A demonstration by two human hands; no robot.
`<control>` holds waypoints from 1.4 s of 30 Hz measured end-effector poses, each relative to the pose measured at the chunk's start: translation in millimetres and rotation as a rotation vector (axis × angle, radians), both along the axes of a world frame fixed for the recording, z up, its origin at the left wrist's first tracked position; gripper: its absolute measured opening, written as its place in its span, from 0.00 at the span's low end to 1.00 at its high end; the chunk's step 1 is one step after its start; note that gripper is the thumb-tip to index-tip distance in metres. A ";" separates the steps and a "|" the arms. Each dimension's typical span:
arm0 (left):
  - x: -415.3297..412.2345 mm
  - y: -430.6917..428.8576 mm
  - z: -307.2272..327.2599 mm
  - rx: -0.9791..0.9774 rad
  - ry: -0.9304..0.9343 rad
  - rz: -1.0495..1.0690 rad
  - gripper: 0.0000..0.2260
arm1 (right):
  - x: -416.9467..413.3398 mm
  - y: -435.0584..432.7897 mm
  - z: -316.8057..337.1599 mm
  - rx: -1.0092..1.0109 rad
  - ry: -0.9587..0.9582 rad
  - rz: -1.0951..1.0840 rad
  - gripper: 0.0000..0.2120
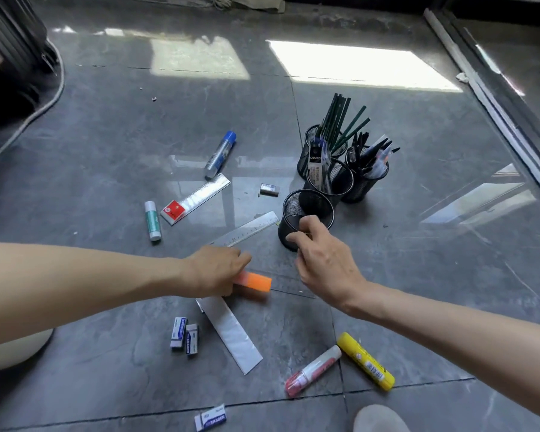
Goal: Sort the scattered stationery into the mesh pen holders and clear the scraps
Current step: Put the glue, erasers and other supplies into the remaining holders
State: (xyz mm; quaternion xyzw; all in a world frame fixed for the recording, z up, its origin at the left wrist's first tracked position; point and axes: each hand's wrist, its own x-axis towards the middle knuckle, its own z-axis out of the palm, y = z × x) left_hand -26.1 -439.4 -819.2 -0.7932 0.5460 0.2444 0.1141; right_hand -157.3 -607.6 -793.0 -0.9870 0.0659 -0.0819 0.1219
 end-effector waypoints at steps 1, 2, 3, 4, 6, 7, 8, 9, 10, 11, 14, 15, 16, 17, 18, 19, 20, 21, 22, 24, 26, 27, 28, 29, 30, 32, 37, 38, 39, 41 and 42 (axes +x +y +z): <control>-0.3 0.4 1.4 -0.049 0.028 0.042 0.12 | -1.0 0.6 -3.6 0.015 -0.076 0.029 0.12; -1.1 0.1 2.6 -0.101 0.083 0.118 0.12 | -2.4 2.8 -7.0 0.094 -0.097 0.036 0.12; -1.6 -0.3 3.4 -0.153 0.162 0.219 0.12 | -2.6 7.1 -11.2 0.228 -0.074 -0.001 0.09; -2.6 -1.4 4.0 -0.208 0.252 0.327 0.12 | -0.9 12.3 -13.7 0.405 -0.011 -0.076 0.07; -7.0 -3.7 4.0 -0.321 0.413 0.532 0.11 | 7.9 21.5 -14.2 0.813 0.219 -0.269 0.12; -11.0 -4.4 3.5 -0.373 0.485 0.626 0.10 | 12.5 25.3 -14.1 1.037 0.355 -0.350 0.15; -16.6 -4.9 3.0 -0.416 0.568 0.710 0.09 | 15.6 29.1 -15.0 1.233 0.472 -0.405 0.17; -23.0 -5.8 3.5 -0.440 0.666 0.768 0.09 | 18.1 32.0 -14.8 1.377 0.541 -0.431 0.18; -30.2 -6.8 4.3 -0.447 0.761 0.788 0.09 | 19.7 34.0 -15.5 1.468 0.566 -0.432 0.18; -37.3 -7.4 4.7 -0.446 0.834 0.781 0.08 | 19.8 35.9 -16.4 1.532 0.571 -0.432 0.17; -51.9 -9.7 6.7 -0.445 0.979 0.772 0.06 | 17.1 40.3 -20.1 1.653 0.532 -0.521 0.15; -53.4 -10.3 6.8 -0.427 0.990 0.774 0.05 | 15.8 39.7 -21.4 1.616 0.490 -0.544 0.14; -54.2 -11.6 8.0 -0.401 0.978 0.767 0.05 | 13.4 37.4 -22.6 1.497 0.456 -0.539 0.13; -53.8 -12.3 8.5 -0.371 0.940 0.753 0.07 | 9.7 33.3 -23.8 1.288 0.451 -0.496 0.13; -52.8 -13.1 9.0 -0.349 0.891 0.738 0.08 | 5.2 29.0 -23.7 1.037 0.478 -0.414 0.13; -51.3 -13.1 8.8 -0.334 0.850 0.735 0.09 | -0.8 25.3 -22.8 0.804 0.523 -0.306 0.13; -50.3 -12.5 8.4 -0.322 0.826 0.746 0.09 | -8.3 22.7 -21.8 0.643 0.576 -0.198 0.13; -49.7 -10.9 7.0 -0.310 0.815 0.764 0.09 | -17.8 20.6 -21.6 0.552 0.624 -0.104 0.12; -49.1 -8.7 5.4 -0.295 0.814 0.785 0.08 | -27.1 19.7 -20.5 0.491 0.669 -0.017 0.12; -50.3 -2.8 2.5 -0.263 0.828 0.829 0.07 | -45.7 20.0 -18.4 0.334 0.756 0.173 0.13; -50.8 2.8 0.2 -0.231 0.808 0.827 0.07 | -59.7 19.6 -19.1 0.156 0.815 0.391 0.19; -50.8 5.0 -1.3 -0.208 0.783 0.806 0.07 | -65.2 19.9 -20.5 0.079 0.851 0.488 0.23; -50.8 7.1 -2.7 -0.185 0.761 0.784 0.07 | -69.7 20.7 -22.7 0.008 0.888 0.569 0.26; -51.2 8.9 -4.4 -0.163 0.748 0.767 0.07 | -73.9 22.4 -25.7 -0.057 0.911 0.623 0.28; -51.4 10.3 -5.7 -0.145 0.741 0.753 0.06 | -77.4 25.4 -28.0 -0.114 0.909 0.653 0.27; -52.9 11.6 -6.5 -0.117 0.728 0.730 0.05 | -82.3 32.6 -31.4 -0.156 0.861 0.654 0.21; -56.8 13.4 -3.3 -0.104 0.719 0.698 0.04 | -78.7 33.9 -32.3 -0.118 0.820 0.559 0.17; -57.3 14.5 -3.4 -0.103 0.719 0.694 0.04 | -77.3 30.0 -29.6 -0.063 0.789 0.469 0.15; -57.2 15.7 -3.6 -0.103 0.720 0.695 0.04 | -75.0 24.6 -27.0 0.012 0.747 0.364 0.12; -58.3 18.3 -4.6 -0.097 0.725 0.699 0.04 | -71.2 11.9 -20.2 0.185 0.678 0.161 0.08; -58.8 19.1 -5.3 -0.090 0.726 0.700 0.04 | -69.3 5.2 -17.4 0.274 0.665 0.076 0.08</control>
